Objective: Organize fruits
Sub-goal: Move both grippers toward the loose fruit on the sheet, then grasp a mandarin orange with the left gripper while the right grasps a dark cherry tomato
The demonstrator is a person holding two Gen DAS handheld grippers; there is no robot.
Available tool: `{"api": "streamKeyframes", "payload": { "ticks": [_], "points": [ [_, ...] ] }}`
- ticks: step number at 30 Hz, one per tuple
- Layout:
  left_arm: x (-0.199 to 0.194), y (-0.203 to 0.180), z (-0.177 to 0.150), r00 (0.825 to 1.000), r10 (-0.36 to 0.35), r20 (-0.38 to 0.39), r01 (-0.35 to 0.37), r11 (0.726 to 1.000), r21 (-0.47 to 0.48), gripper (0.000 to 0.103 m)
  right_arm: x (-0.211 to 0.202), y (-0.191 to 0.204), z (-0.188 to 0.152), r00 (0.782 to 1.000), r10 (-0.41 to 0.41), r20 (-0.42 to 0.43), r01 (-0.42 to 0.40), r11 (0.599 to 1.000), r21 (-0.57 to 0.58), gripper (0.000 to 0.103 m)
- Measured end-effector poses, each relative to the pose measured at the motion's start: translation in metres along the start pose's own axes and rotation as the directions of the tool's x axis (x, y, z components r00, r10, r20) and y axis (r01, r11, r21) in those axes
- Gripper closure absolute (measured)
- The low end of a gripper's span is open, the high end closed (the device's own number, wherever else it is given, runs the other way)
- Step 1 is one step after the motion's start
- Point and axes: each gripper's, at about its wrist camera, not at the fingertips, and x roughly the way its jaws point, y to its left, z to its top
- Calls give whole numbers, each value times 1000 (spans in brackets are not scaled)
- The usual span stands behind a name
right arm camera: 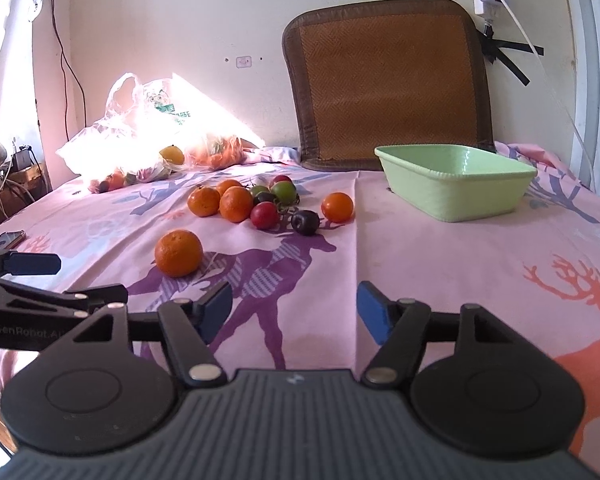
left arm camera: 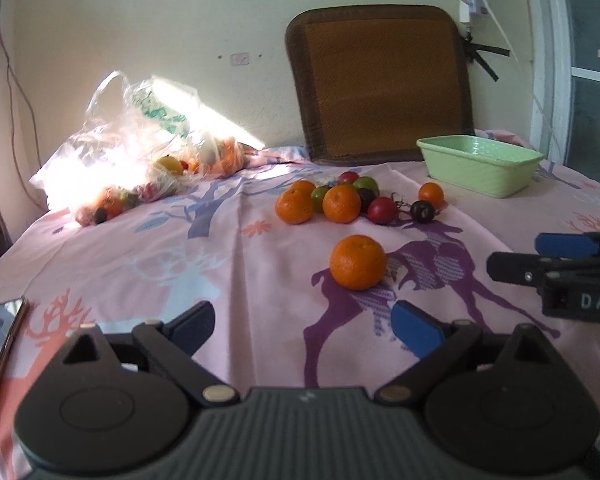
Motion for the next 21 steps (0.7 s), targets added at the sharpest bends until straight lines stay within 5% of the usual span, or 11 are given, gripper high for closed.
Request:
{"api": "streamKeyframes", "payload": {
  "ticks": [7,12,18,21],
  "points": [
    [11,-2,24,993,-92,77,89,995,42,6,25,-15,33,998,49,-37,-49,999,5,48],
    [40,-3,36,989,-150,-4,150,988,31,33,52,-18,46,995,58,-83,-59,998,-3,56],
    [58,-10,36,987,-158,-36,159,986,51,37,88,-15,56,984,67,-165,-70,997,-16,56],
    [64,-11,33,987,-148,-62,152,986,64,48,104,-16,57,974,84,-209,-87,996,-5,56]
  ]
}}
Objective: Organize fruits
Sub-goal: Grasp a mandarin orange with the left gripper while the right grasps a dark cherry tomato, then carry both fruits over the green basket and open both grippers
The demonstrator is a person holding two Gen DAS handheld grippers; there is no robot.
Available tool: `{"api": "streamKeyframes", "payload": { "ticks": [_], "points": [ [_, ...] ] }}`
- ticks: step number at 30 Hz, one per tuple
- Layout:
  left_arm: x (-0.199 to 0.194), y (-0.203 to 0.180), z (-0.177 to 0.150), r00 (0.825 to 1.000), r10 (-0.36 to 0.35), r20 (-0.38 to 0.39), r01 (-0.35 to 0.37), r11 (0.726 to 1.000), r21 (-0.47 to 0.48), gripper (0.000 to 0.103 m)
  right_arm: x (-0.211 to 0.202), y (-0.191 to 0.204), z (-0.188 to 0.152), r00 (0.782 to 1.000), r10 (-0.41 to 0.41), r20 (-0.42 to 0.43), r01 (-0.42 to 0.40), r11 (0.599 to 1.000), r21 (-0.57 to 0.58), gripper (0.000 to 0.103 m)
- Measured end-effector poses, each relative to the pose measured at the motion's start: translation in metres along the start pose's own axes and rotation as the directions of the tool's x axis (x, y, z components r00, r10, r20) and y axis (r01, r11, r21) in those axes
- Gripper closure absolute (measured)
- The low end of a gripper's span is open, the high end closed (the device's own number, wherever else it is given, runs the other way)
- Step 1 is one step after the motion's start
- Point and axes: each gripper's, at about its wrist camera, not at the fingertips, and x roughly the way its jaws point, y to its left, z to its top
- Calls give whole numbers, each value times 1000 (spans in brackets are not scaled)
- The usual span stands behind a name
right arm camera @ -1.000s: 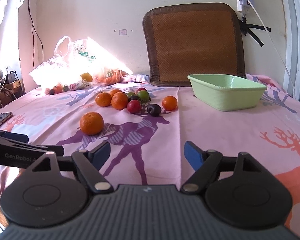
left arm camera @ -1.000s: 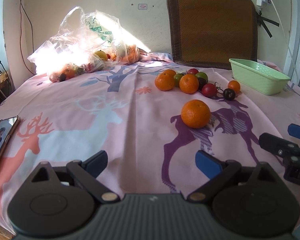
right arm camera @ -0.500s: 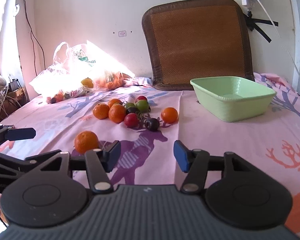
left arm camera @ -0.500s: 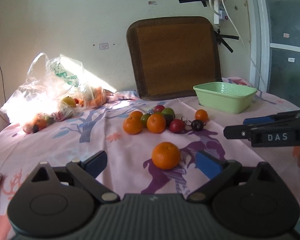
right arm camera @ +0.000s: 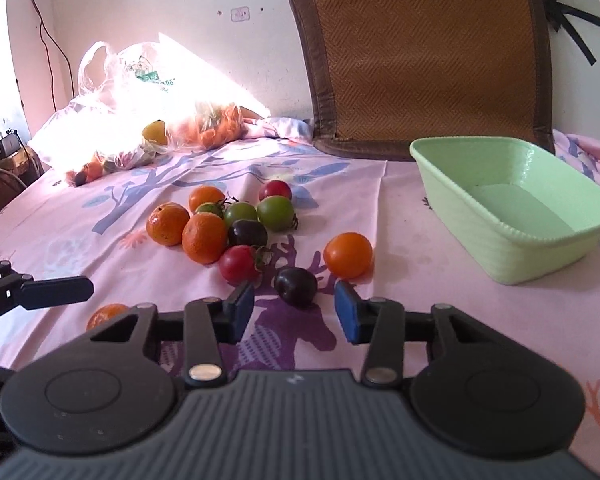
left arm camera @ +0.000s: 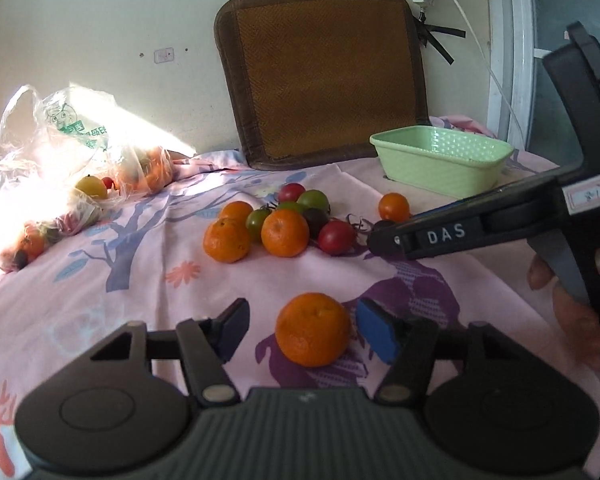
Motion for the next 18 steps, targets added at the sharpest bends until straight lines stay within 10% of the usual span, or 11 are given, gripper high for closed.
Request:
{"api": "streamKeyframes", "payload": {
  "ticks": [10,18],
  "points": [
    [-3,-7,10,996,-87,-1,87,996,-12,61,-18,-11,-10,999,18,26,-18,1000,3,76],
    [28,-42,89,948,-316,38,317,946,-61,61,-88,-55,-28,954,-190,233,194,981,8,75]
  ]
}}
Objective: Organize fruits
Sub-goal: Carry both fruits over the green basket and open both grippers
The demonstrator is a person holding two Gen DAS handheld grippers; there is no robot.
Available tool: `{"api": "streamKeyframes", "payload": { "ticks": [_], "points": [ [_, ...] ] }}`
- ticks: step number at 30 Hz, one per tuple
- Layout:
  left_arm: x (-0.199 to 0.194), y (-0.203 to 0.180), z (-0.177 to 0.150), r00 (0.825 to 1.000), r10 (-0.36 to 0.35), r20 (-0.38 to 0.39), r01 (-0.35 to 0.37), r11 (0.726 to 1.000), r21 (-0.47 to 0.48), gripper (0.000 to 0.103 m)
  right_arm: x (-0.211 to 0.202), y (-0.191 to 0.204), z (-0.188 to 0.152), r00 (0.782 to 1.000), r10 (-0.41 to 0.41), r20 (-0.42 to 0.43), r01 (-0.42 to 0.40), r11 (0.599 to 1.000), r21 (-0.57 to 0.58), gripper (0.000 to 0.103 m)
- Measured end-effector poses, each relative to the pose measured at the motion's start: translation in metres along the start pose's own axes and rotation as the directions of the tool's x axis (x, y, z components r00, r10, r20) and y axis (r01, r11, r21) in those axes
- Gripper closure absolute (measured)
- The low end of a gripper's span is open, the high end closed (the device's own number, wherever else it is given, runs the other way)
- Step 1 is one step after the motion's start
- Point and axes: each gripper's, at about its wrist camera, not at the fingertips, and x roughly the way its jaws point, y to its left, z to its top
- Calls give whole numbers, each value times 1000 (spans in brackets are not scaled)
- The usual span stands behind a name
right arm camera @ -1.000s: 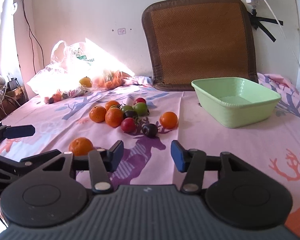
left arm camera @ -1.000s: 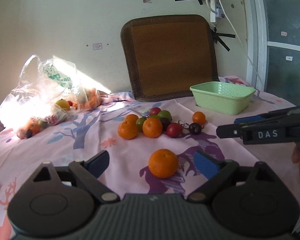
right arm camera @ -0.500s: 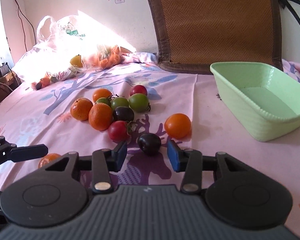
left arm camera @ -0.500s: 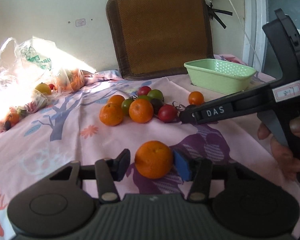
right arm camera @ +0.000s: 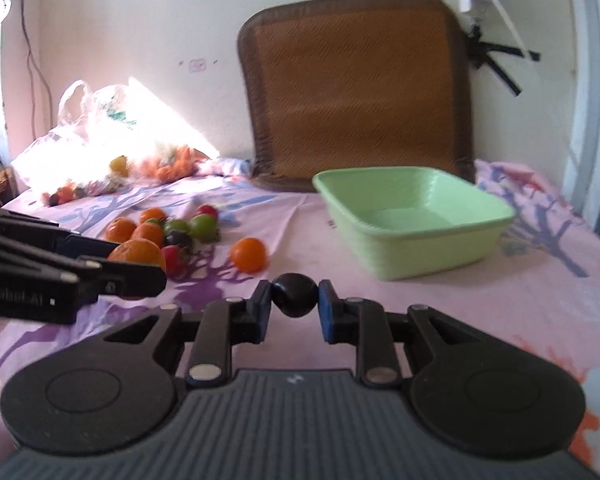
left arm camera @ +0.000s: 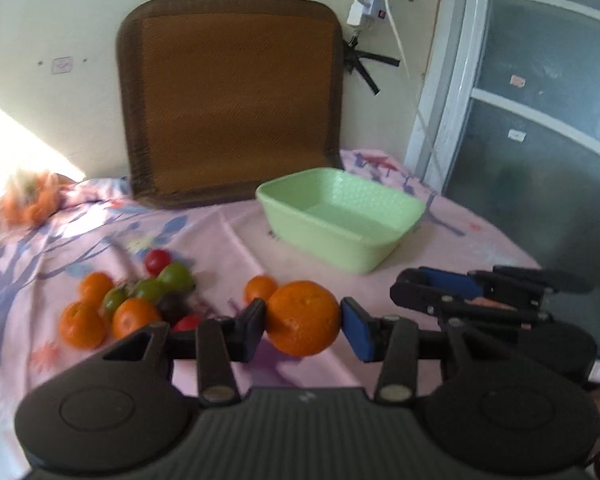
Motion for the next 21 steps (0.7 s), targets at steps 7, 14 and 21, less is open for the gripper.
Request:
{"api": "streamKeyframes", "payload": {
  "ticks": [7,14,21],
  "points": [
    [92,-14,77,993,-102,-53,96,990,-102,61,28,-53,35,991,-111,77,108,993,46,75],
    [145,-14,73,987,-63,-149,44,991,-128,61,63,-62,32,994,-105,13,104,994,30,74],
    [144,-18,70,989,-55,-139,41,994,-103,58,62,-57,27,993,-119,18,118,993,31,72]
  ]
}}
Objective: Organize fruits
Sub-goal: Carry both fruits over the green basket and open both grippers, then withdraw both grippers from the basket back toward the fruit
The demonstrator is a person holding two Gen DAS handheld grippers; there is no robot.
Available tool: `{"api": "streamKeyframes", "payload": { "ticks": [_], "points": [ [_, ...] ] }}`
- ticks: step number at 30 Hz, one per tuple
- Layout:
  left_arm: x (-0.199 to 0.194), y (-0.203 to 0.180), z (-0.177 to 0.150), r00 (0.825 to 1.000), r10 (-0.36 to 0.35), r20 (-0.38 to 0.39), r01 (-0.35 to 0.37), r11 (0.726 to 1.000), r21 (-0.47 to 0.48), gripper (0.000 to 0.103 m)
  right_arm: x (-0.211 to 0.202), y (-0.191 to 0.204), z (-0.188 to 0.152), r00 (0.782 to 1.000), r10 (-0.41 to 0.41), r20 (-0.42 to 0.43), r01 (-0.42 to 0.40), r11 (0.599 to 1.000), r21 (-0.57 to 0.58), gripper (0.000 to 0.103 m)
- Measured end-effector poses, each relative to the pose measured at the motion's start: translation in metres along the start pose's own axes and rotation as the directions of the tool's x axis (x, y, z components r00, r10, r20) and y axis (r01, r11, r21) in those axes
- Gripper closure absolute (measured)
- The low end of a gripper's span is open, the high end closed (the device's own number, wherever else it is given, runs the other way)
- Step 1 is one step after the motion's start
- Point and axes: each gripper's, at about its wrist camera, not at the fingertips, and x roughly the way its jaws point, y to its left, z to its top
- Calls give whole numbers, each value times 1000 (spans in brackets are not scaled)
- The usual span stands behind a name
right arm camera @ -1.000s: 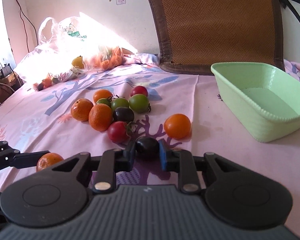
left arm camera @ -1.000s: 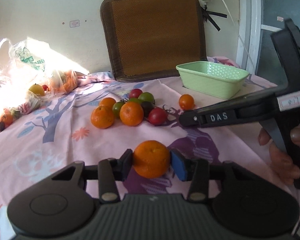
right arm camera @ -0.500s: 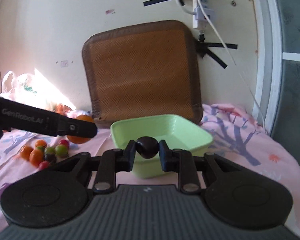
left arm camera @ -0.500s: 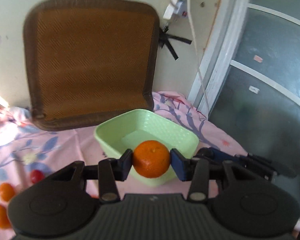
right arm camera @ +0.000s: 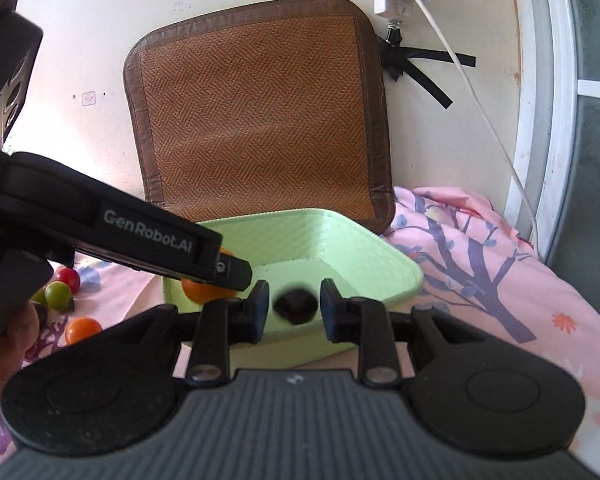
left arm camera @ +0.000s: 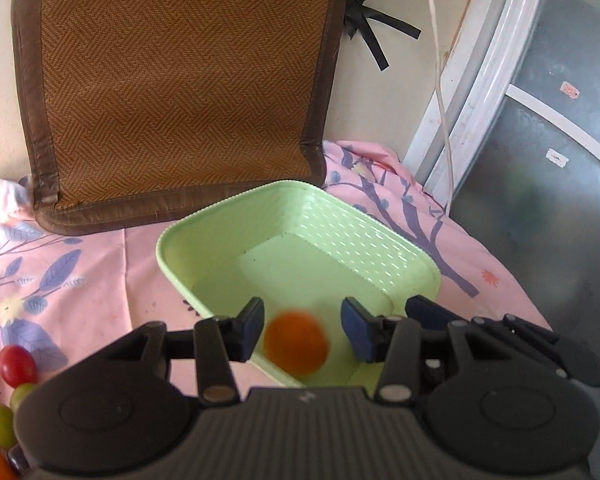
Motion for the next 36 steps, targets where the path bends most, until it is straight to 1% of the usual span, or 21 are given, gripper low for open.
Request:
{"api": "streamKeyframes", "payload": {
  "ticks": [2,4,5,7,10,11,12,15,17,19,21,22,25,26,27,28,29,30,33,36],
  "points": [
    [-6,2,1,1000,-16,10,16,1000,-17,54,-3,1,0,1000,-3,5,3,1000,6,71],
    [-21,6,2,999,-28,32,29,999,-41,54,-8,2,0,1000,-12,9,12,1000,15,71],
    [-32,10,0,998,-44,49,47,997,-53,54,-12,4,-1,1000,-15,15,15,1000,23,71],
    [-60,21,-6,993,-70,91,77,995,-69,54,-23,8,-3,1000,-8,27,7,999,43,71],
    [-112,52,-29,983,-63,170,80,992,-97,54,-45,17,-11,999,28,46,-31,997,71,71],
    [-128,65,-38,980,-48,191,70,991,-112,54,-51,23,-14,998,53,45,-56,995,77,71],
    [-146,82,-48,978,-15,209,45,989,-141,54,-55,29,-17,996,80,38,-82,994,77,71],
    [-184,130,-76,969,121,215,-69,970,-234,54,-55,53,-25,986,167,-16,-166,984,72,72],
    [-202,159,-93,959,196,205,-132,948,-291,54,-49,71,-29,971,233,-60,-228,970,80,72],
    [-213,181,-106,953,233,194,-158,928,-336,54,-39,89,-30,954,283,-98,-276,958,80,72],
    [-217,196,-117,952,247,183,-170,919,-357,54,-29,106,-29,939,319,-130,-313,947,69,72],
    [-217,201,-120,953,244,180,-168,918,-359,54,-24,115,-29,932,332,-142,-327,943,59,72],
    [-209,209,-122,960,216,175,-143,923,-357,54,-15,136,-30,924,342,-170,-341,939,41,71],
    [-206,211,-119,963,205,172,-133,925,-356,54,-11,140,-29,923,339,-181,-338,940,42,70],
    [-200,209,-121,966,194,169,-124,928,-351,53,-8,142,-29,923,336,-189,-333,942,46,65],
    [-196,209,-122,969,183,168,-116,930,-349,52,-6,145,-28,923,333,-191,-330,943,49,60],
    [-191,209,-119,970,174,168,-107,932,-348,47,-5,146,-28,926,328,-188,-325,944,48,51],
    [-187,208,-118,971,166,171,-98,933,-346,43,-4,148,-27,929,319,-189,-318,947,39,51],
    [-176,203,-113,975,134,177,-68,940,-334,42,-1,153,-27,931,304,-199,-306,952,22,51],
    [-165,199,-110,976,131,172,-71,946,-317,42,3,156,-27,933,294,-209,-298,954,9,51]
  ]
}}
